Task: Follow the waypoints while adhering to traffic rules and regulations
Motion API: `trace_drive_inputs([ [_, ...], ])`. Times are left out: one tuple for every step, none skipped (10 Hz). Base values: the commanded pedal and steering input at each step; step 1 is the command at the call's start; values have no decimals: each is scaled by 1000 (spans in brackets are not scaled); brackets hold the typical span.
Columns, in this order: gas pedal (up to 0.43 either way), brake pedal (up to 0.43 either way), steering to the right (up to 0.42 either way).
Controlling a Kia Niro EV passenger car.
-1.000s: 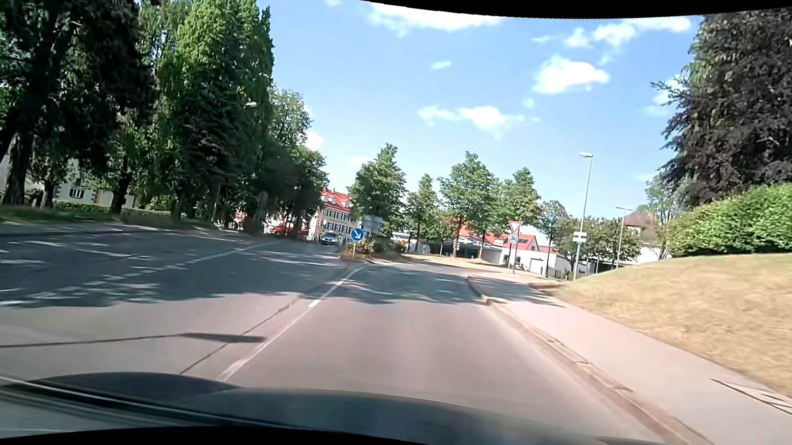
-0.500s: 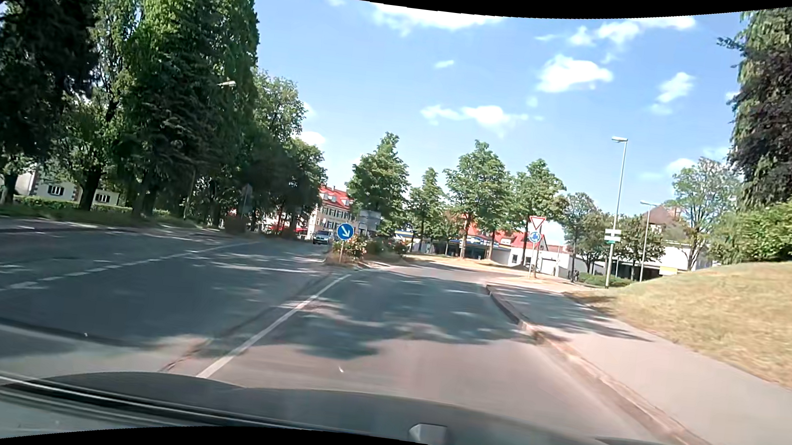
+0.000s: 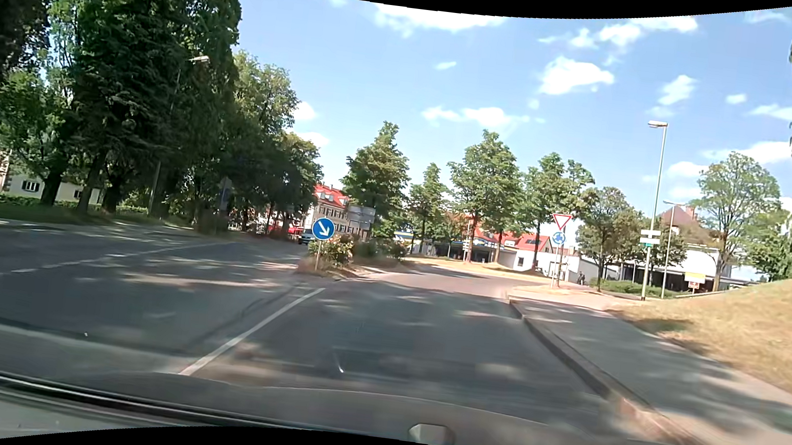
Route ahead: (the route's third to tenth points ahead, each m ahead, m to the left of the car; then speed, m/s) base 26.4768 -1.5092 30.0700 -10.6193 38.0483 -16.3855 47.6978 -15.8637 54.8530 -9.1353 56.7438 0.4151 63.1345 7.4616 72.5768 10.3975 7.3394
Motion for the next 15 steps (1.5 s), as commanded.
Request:
trace_drive_inputs([
  [0, 232, 12],
  [0, 226, 15],
  [0, 220, 17],
  [0, 220, 24],
  [0, 207, 35],
  [0, 201, 42],
  [0, 201, 48],
  [0, 201, 53],
  [0, 201, 59],
  [0, 207, 63],
  [0, 213, 63],
  [0, 165, 64],
  [0, 152, 70],
  [0, 152, 75],
  [0, 152, 75],
])
